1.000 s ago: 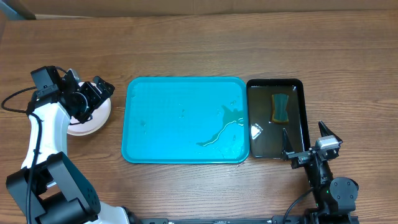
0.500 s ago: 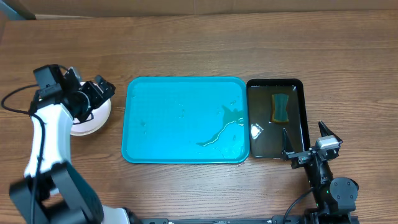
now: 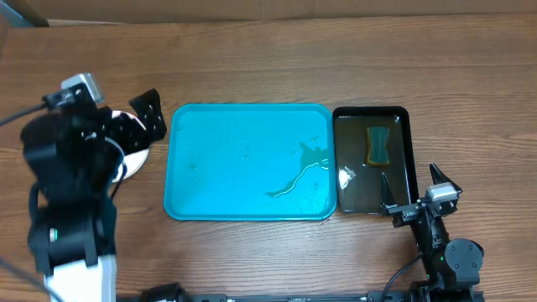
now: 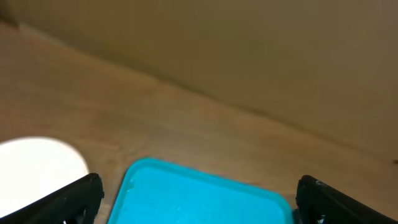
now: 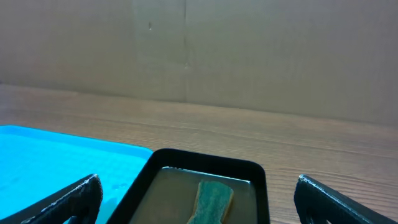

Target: Clean dirty plates on tray and stack at the side

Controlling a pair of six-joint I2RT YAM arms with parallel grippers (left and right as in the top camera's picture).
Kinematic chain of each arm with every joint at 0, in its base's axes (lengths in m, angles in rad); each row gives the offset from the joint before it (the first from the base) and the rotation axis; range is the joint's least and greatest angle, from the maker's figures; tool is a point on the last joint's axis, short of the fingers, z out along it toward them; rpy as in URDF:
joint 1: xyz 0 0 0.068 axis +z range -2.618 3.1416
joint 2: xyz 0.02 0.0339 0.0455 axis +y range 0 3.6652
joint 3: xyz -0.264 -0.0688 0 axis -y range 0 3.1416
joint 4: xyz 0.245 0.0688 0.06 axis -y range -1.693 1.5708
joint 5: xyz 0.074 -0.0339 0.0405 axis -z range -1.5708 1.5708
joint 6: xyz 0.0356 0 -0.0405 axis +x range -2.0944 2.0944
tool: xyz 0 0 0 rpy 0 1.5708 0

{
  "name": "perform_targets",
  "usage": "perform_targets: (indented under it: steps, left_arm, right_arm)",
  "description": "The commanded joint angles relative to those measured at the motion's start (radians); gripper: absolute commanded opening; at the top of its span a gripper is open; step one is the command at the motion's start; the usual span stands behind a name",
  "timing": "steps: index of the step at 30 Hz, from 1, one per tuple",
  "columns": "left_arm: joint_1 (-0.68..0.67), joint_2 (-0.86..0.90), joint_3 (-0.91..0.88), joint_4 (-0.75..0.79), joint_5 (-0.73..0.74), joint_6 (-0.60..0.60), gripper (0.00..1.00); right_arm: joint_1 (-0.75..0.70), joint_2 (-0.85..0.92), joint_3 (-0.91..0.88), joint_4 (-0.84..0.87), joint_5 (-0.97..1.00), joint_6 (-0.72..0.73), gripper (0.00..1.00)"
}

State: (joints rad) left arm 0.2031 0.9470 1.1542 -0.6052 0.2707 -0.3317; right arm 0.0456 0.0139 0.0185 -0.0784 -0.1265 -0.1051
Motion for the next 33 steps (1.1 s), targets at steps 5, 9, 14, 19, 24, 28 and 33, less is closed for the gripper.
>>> perform_targets:
  steps: [5, 9, 14, 19, 24, 28, 33]
  left_arm:
    - [-0.064, -0.269, -0.134, -0.021, -0.045, 0.044, 1.00]
    - [-0.074, -0.417, -0.287, -0.024, -0.047, 0.045, 1.00]
    - [-0.074, -0.605, -0.496, 0.016, -0.050, 0.044, 1.00]
    - [-0.074, -0.772, -0.691, 0.318, -0.049, 0.039, 1.00]
    - [-0.074, -0.895, -0.856, 0.771, -0.079, 0.040, 1.00]
    - [-0.075, -0.945, -0.950, 0.970, -0.151, 0.040, 1.00]
    - [-0.097, -0.943, -1.032, 0.997, -0.206, 0.042, 1.00]
  right_arm:
    - [-0.004, -0.011, -0.011, 0.005, 0.001, -0.004, 1.00]
    - [-0.004, -0.011, -0.010, 0.005, 0.001, -0.004, 1.00]
    - [-0.004, -0.011, -0.010, 0.005, 0.001, -0.004, 1.00]
    - [-0.004, -0.011, -0.011, 0.005, 0.001, -0.004, 1.00]
    - [-0.004, -0.011, -0.010, 0.005, 0.001, -0.004, 1.00]
    - [-0.004, -0.011, -0.010, 0.005, 0.001, -0.004, 1.00]
    - [-0.004, -0.011, -0.011, 0.005, 0.001, -0.004, 1.00]
